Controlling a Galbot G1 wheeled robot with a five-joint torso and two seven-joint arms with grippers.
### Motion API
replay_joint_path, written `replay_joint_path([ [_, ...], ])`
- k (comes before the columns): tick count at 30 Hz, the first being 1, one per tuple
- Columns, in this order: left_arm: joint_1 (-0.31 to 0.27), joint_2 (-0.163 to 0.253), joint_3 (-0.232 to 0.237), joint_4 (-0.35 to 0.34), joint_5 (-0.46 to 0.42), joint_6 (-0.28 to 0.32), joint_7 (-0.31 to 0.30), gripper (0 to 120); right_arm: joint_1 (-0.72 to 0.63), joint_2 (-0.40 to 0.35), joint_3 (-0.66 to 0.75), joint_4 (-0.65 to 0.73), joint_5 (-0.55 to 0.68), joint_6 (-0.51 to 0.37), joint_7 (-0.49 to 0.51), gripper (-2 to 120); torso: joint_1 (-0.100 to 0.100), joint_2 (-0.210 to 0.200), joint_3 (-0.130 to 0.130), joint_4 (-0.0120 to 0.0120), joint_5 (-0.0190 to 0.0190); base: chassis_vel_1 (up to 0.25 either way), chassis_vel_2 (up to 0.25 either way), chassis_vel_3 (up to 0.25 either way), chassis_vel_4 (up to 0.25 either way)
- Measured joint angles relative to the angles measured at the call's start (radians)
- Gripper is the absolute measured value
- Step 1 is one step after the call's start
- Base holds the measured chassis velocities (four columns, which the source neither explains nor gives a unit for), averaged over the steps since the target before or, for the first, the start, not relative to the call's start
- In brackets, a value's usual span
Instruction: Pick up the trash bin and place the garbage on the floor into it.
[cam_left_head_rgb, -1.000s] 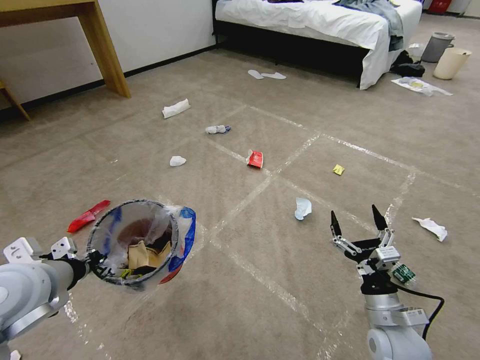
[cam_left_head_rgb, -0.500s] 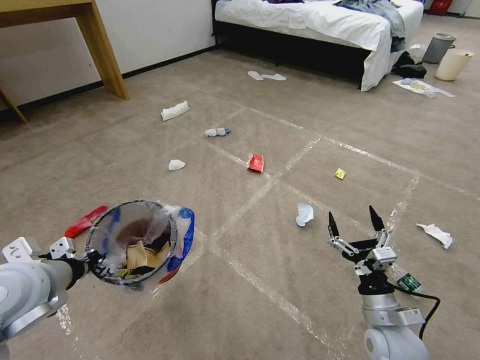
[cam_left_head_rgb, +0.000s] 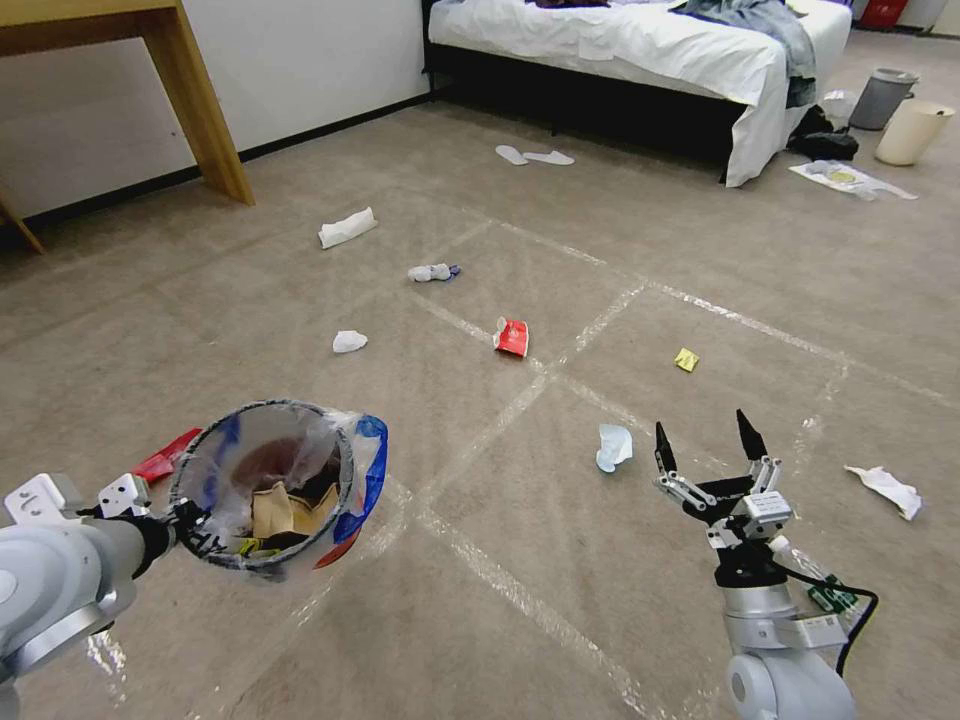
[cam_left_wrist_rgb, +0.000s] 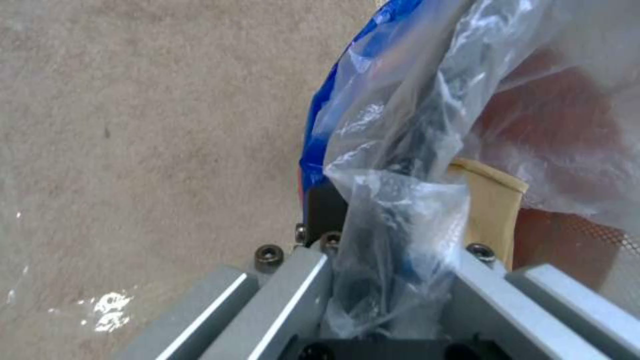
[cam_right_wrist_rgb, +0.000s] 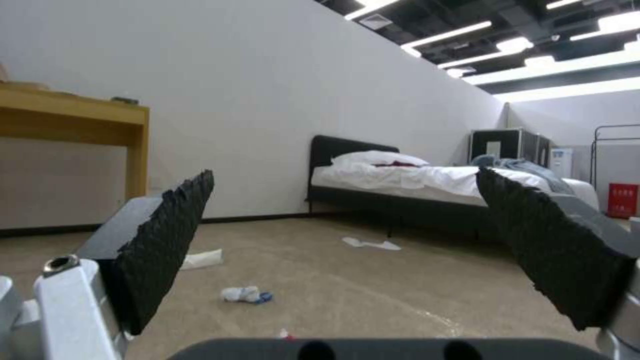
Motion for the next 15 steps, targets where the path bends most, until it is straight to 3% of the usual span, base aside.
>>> replay_joint_path([
  [15, 0.005, -0.008, -0.001, -0.004, 0.006, -0.001, -0.001, 0, 0.005, -0.001, -0.01, -0.008, -0.006, 0.002, 0.004, 100, 0.0, 0.0, 0.0, 0.0, 0.0, -0.08, 0.089, 0.089, -0.082],
])
